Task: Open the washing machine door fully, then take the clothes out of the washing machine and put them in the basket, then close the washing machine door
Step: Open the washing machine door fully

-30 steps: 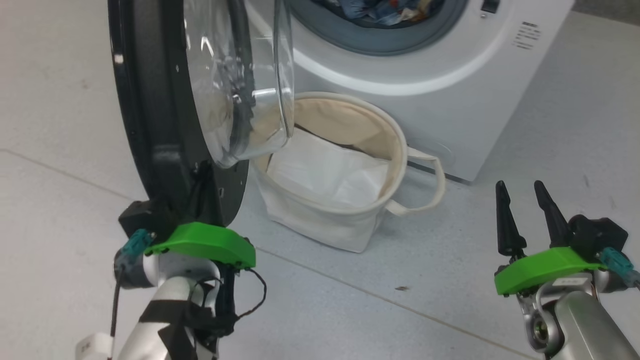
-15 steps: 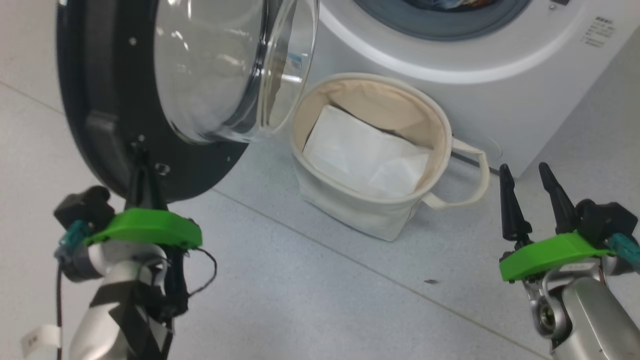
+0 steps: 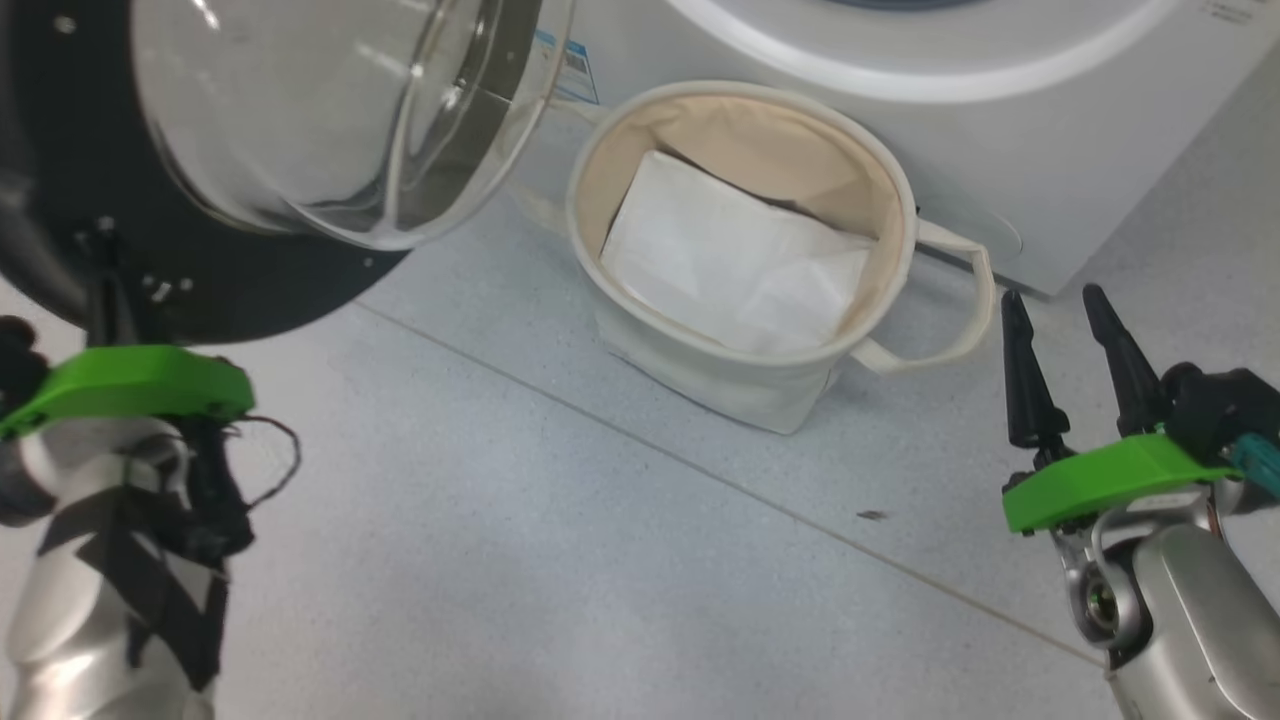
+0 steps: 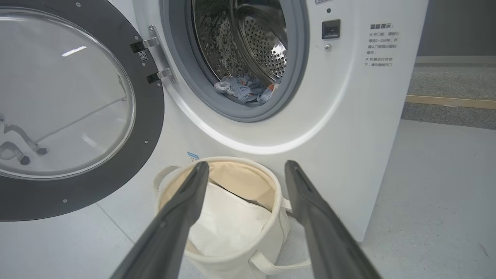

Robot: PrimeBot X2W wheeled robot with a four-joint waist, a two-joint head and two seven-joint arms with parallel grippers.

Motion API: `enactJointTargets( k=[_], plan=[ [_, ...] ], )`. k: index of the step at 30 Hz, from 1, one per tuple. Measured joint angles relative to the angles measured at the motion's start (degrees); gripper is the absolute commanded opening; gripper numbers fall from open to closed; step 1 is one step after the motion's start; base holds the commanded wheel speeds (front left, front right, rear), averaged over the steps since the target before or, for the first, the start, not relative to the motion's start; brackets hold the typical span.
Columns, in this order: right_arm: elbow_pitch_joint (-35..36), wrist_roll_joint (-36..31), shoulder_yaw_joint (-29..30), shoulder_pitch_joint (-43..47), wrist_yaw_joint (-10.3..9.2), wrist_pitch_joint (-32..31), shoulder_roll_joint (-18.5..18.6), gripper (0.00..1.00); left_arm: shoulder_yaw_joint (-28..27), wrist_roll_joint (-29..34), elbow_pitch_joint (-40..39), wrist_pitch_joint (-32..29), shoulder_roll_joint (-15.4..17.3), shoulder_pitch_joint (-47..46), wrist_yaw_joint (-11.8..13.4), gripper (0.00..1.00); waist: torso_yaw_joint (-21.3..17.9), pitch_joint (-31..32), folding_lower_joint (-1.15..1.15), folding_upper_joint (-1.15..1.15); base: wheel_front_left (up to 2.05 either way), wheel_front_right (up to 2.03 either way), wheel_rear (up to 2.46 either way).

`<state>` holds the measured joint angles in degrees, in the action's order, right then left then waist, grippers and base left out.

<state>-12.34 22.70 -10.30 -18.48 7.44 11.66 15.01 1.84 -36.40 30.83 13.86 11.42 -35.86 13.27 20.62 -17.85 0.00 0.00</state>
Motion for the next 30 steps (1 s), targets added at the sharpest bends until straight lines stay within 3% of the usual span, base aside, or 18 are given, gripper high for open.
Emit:
enactJointTargets(
  k=[6,16,30],
  plan=[
    [1.78,-0.54,0.08,-1.45,0.0,-0.82,0.03,1.0,-3.59,-0.07,4.71,0.45,2.36,-2.96,-2.23,0.0,-0.47,-2.48,0.0,0.0,0.0,0.0,0.0],
    [2.88,-1.37,0.48,-2.64,0.0,-1.25,0.09,1.0,-10.28,0.19,9.71,0.45,3.09,-7.78,-7.35,0.0,-1.18,-5.51,0.0,0.0,0.0,0.0,0.0],
    [4.59,-1.69,3.39,-2.41,0.0,-2.53,1.54,1.0,-14.22,5.94,15.69,0.46,-1.85,-12.07,-11.43,0.0,2.69,-5.5,0.0,0.0,0.0,0.0,0.0]
  ],
)
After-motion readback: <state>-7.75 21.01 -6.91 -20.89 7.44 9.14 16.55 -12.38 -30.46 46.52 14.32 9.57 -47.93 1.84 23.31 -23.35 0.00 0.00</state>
